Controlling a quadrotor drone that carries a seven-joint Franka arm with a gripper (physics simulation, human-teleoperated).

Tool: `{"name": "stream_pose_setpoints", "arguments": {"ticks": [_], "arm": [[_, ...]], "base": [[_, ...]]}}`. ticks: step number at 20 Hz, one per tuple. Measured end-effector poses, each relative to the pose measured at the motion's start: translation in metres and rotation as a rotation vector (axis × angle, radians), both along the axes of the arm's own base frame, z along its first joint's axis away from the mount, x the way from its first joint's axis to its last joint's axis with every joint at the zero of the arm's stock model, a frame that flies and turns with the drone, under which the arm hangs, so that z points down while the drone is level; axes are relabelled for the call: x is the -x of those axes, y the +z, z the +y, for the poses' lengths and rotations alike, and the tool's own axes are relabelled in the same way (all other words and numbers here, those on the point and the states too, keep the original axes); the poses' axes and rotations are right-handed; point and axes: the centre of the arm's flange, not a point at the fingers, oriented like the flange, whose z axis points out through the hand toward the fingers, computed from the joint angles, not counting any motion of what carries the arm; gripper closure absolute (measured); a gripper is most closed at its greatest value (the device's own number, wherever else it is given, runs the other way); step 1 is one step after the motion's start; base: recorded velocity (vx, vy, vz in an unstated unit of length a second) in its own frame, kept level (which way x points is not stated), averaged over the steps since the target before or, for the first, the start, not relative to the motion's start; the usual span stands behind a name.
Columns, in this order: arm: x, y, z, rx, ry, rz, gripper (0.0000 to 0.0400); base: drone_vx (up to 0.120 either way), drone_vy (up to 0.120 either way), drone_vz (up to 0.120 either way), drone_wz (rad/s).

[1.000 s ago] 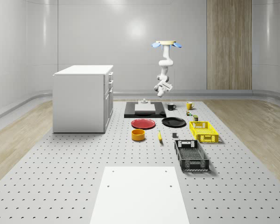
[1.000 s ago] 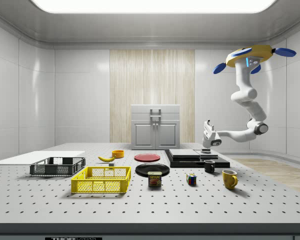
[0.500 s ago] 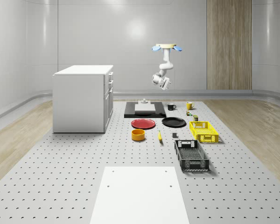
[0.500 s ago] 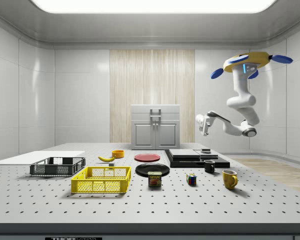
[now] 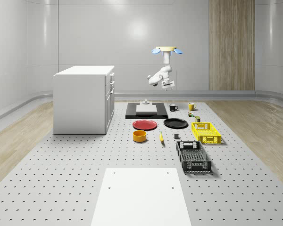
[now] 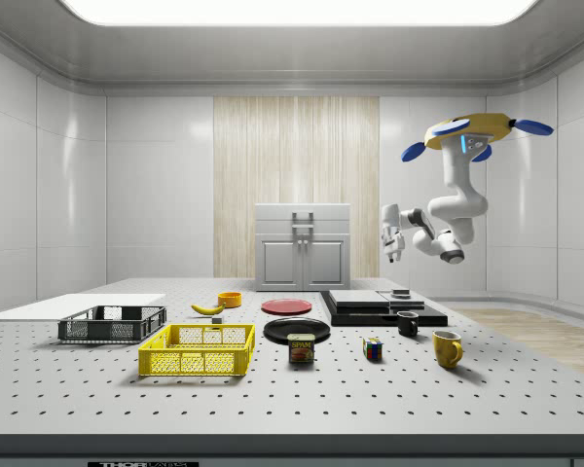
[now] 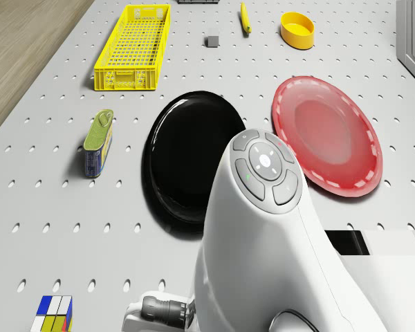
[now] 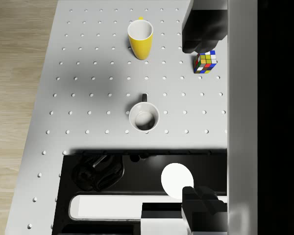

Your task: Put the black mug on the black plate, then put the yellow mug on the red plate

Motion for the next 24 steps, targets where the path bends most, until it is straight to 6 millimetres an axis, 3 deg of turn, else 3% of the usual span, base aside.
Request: {"name": "stream_pose_setpoints", "arguments": {"ticks": [6,13,19,24], "arm": [[0.000,-0.002,-0.011,0.108,-0.003,0.003,0.0000],[0.000,-0.002,-0.014,0.147,-0.004,0.005,0.0000],[0.000,-0.002,-0.015,0.157,-0.004,0.005,0.0000],[0.000,-0.002,-0.016,0.161,-0.004,0.005,0.0000]], "base": [[-0.007,0.000,-0.120,0.000],[-0.114,0.000,-0.120,0.000],[0.000,0.000,-0.120,0.000],[0.000,0.064,-0.120,0.000]]}}
